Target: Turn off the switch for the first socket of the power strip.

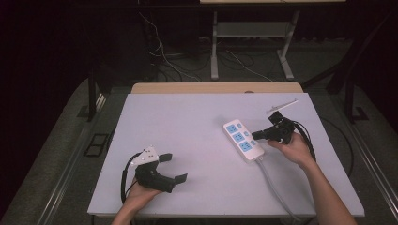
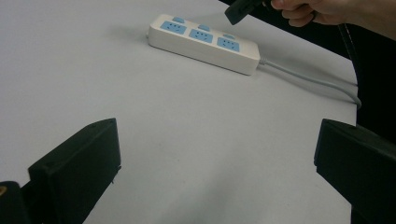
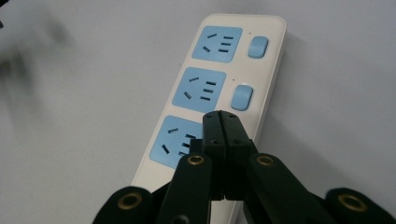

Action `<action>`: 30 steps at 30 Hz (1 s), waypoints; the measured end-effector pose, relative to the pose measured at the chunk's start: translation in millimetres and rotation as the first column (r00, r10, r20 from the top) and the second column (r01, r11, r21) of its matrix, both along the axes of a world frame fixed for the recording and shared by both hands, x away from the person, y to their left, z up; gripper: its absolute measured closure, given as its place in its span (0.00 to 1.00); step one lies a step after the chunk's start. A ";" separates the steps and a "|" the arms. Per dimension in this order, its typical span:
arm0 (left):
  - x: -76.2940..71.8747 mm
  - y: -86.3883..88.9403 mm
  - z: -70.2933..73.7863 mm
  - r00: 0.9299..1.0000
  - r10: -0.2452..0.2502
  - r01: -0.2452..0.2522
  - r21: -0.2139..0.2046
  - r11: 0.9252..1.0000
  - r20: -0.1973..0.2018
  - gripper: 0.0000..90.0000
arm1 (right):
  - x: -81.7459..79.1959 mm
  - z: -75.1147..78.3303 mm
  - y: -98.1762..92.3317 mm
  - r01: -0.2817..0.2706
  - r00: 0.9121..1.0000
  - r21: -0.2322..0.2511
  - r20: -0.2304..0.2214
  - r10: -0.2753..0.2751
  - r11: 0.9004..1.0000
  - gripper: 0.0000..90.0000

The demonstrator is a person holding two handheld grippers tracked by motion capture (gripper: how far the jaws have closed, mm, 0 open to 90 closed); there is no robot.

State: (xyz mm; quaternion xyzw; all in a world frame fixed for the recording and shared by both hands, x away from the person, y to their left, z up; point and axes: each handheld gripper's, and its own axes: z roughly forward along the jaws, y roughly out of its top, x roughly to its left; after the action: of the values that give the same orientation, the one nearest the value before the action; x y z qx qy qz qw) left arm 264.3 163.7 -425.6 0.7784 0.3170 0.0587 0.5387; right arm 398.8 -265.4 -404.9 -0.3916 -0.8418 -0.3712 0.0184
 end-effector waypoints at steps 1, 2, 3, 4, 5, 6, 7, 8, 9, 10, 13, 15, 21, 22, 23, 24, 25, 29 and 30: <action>0.0 0.0 0.0 1.000 0.000 0.000 0.000 1.000 0.000 0.00 | 0.6 -1.0 0.3 0.000 1.000 -0.003 -0.001 0.000 1.000 0.99; 0.0 0.0 0.0 1.000 0.000 0.000 0.000 1.000 0.000 0.00 | 1.1 -1.9 0.5 0.000 1.000 -0.008 -0.002 0.000 1.000 0.99; 0.1 0.0 0.0 1.000 0.000 0.000 0.000 1.000 0.000 0.00 | 1.6 -2.8 0.7 -0.002 1.000 -0.010 -0.002 0.002 1.000 0.99; 0.2 0.0 -0.1 1.000 -0.001 0.001 0.000 1.000 0.000 0.00 | 2.0 -3.3 1.0 0.000 1.000 -0.013 -0.005 0.000 1.000 0.99; 0.4 0.1 -0.2 1.000 -0.002 0.002 0.001 1.000 0.001 0.00 | 2.3 -4.0 1.2 0.001 1.000 -0.013 -0.007 -0.001 1.000 0.99; 0.5 0.1 -0.2 1.000 -0.002 0.002 0.001 1.000 0.001 0.00 | 2.8 -4.6 1.3 0.002 1.000 -0.016 -0.008 -0.003 1.000 0.99; 0.5 0.2 -0.2 1.000 -0.003 0.003 0.001 1.000 0.001 0.00 | 3.3 -5.3 1.4 0.001 1.000 -0.017 -0.009 -0.001 1.000 0.99; 0.4 0.2 -0.1 1.000 -0.003 0.003 -0.001 1.000 0.001 0.00 | 3.8 -6.0 1.6 0.001 1.000 -0.018 -0.011 -0.001 1.000 0.99; 0.2 0.3 0.1 1.000 -0.003 0.003 -0.003 1.000 0.001 0.00 | 4.4 -6.8 1.7 0.000 1.000 -0.021 -0.010 0.000 1.000 0.99; 0.1 0.4 0.2 1.000 -0.004 0.004 -0.003 1.000 0.002 0.00 | 4.8 -7.4 1.8 0.000 1.000 -0.023 -0.013 0.000 1.000 0.99; 0.2 0.3 0.1 1.000 -0.004 0.004 -0.003 1.000 0.001 0.00 | 5.9 -9.5 2.3 -0.005 1.000 -0.029 -0.019 0.004 1.000 0.99; 0.4 0.1 0.0 1.000 -0.005 0.005 -0.002 1.000 0.001 0.00 | 6.2 -10.6 2.9 -0.009 1.000 -0.034 -0.023 0.008 0.999 0.99; 0.3 0.6 0.2 1.000 -0.004 0.004 -0.001 1.000 0.001 0.00 | 6.0 -12.9 5.9 -0.021 0.999 -0.042 -0.034 0.020 0.999 0.99; 0.3 0.6 0.2 1.000 -0.004 0.004 -0.001 1.000 0.002 0.00 | 5.8 -12.9 6.4 -0.023 0.999 -0.044 -0.033 0.022 0.999 0.99; 0.2 0.5 0.2 1.000 -0.004 0.004 -0.002 1.000 0.002 0.00 | 5.6 -12.7 6.7 -0.023 0.999 -0.048 -0.031 0.022 0.999 1.00; 0.2 0.5 0.2 1.000 -0.004 0.004 -0.002 1.000 0.002 0.00 | 5.1 -12.3 7.2 -0.022 0.999 -0.053 -0.032 0.020 0.998 1.00; 0.2 0.4 0.2 1.000 -0.004 0.004 -0.002 1.000 0.001 0.00 | 4.7 -11.9 7.9 -0.021 0.999 -0.058 -0.029 0.019 0.998 1.00; 0.0 0.2 0.2 1.000 -0.004 0.004 -0.003 1.000 0.002 0.00 | 3.9 -11.6 8.8 -0.018 1.000 -0.066 -0.023 0.017 0.998 1.00; -0.1 0.1 0.2 1.000 -0.004 0.004 -0.003 1.000 0.003 0.00 | 3.9 -11.6 8.9 -0.018 1.000 -0.067 -0.023 0.016 0.998 1.00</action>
State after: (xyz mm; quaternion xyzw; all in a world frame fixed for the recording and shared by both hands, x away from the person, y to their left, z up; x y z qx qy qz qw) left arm 264.2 163.8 -425.4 0.7782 0.3146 0.0586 0.5404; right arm 402.7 -256.6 -416.6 -0.3889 -0.8568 -0.3380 0.0179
